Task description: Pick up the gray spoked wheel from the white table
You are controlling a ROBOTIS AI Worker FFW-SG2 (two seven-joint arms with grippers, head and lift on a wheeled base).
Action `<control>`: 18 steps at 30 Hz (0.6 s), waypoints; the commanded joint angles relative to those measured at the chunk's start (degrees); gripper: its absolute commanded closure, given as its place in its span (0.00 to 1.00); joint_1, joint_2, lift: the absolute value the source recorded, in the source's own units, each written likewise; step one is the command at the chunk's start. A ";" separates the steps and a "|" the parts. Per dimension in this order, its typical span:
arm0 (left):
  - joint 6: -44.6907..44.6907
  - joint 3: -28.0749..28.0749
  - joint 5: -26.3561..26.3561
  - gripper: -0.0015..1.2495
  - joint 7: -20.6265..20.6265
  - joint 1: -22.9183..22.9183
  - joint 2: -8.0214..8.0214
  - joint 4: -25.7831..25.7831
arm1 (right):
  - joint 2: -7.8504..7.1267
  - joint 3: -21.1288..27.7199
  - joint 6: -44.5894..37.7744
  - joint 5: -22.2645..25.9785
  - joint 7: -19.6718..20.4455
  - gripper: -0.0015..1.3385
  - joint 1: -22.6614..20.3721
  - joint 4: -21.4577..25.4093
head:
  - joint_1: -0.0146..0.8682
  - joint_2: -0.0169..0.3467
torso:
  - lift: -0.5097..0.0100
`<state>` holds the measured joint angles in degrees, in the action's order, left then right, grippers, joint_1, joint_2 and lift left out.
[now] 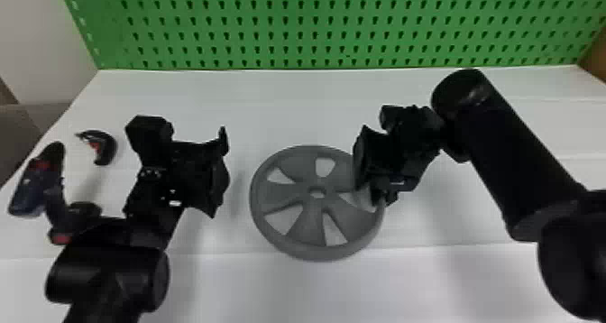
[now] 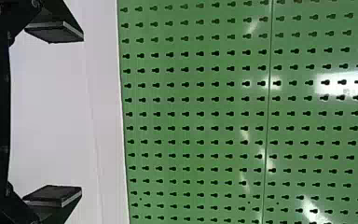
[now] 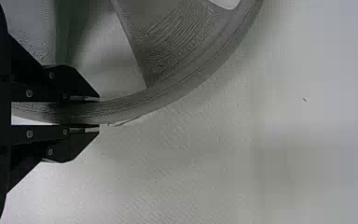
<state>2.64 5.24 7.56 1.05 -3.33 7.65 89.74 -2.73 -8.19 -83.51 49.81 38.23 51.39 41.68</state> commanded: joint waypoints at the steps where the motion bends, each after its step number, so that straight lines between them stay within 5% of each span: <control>1: 0.00 -0.14 0.09 0.10 0.00 0.08 0.00 0.00 | 0.00 -0.24 -0.60 0.02 0.00 0.81 0.20 1.30 | 0.89 0.14 | 0.77; 18: 0.00 -0.14 0.26 0.10 0.00 0.17 0.18 0.00 | 0.36 5.73 -6.57 -3.50 0.00 0.81 2.66 10.70 | 0.89 0.14 | 0.77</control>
<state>2.64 5.10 7.74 1.05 -3.16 7.75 89.74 -2.69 -3.95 -89.78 47.07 38.23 53.55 49.82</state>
